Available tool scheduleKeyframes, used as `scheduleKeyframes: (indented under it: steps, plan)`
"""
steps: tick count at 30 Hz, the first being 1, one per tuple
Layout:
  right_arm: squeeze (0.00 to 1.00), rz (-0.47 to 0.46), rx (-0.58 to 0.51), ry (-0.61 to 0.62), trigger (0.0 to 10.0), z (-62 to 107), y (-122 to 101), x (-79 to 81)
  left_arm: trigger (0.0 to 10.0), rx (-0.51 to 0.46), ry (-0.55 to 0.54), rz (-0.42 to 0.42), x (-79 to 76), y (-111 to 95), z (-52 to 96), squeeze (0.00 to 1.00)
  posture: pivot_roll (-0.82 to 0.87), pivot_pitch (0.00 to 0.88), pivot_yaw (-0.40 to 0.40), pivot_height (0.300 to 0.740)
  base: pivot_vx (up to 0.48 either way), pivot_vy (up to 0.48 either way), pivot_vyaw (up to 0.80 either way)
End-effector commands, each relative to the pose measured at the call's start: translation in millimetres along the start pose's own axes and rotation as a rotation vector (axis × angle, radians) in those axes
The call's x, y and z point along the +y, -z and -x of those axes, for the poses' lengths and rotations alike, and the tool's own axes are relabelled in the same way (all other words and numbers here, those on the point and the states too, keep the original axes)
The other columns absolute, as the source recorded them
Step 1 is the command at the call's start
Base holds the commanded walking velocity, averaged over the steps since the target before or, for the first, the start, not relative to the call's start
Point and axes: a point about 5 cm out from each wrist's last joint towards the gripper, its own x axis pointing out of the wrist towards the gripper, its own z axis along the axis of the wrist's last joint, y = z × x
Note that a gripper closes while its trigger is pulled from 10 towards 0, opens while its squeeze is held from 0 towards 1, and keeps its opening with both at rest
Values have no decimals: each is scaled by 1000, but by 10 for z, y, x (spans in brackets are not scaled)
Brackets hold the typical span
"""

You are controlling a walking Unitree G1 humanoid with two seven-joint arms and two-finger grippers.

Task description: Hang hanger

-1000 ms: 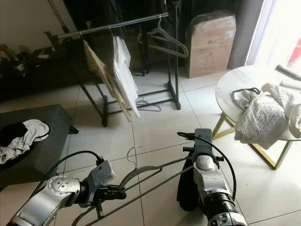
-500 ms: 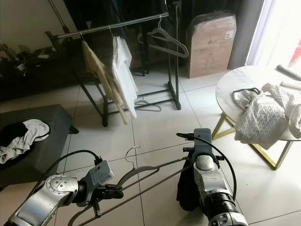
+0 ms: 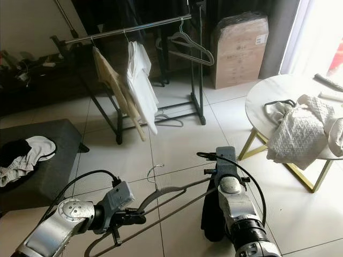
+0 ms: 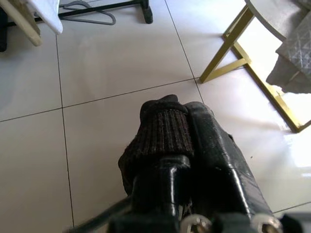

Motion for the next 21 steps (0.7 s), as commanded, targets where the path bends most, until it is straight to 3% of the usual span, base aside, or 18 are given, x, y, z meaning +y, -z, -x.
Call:
scheduleKeyframes:
  steps: [1, 4, 14, 21]
  plan:
    - [0, -10, -16, -10, 10000, 24, -41, 42, 10000, 19, -64, -30, 69, 14, 4, 0, -120, 161, 109, 740, 0, 0, 0]
    - [0, -13, -13, 4, 10000, 26, -36, 18, 10000, 26, -112, -27, 115, 15, -10, 0, -121, 158, 108, 740, 0, 0, 0]
    - [0, -42, 6, 75, 10000, 21, 0, -59, 10000, 10, -109, -21, 76, 19, -29, 0, -116, 146, 109, 740, 0, 0, 0]
    - [0, -93, -11, -37, 10000, 48, -68, 90, 10000, -13, -77, -7, 33, -2, -43, 0, -117, 143, 110, 740, 0, 0, 0]
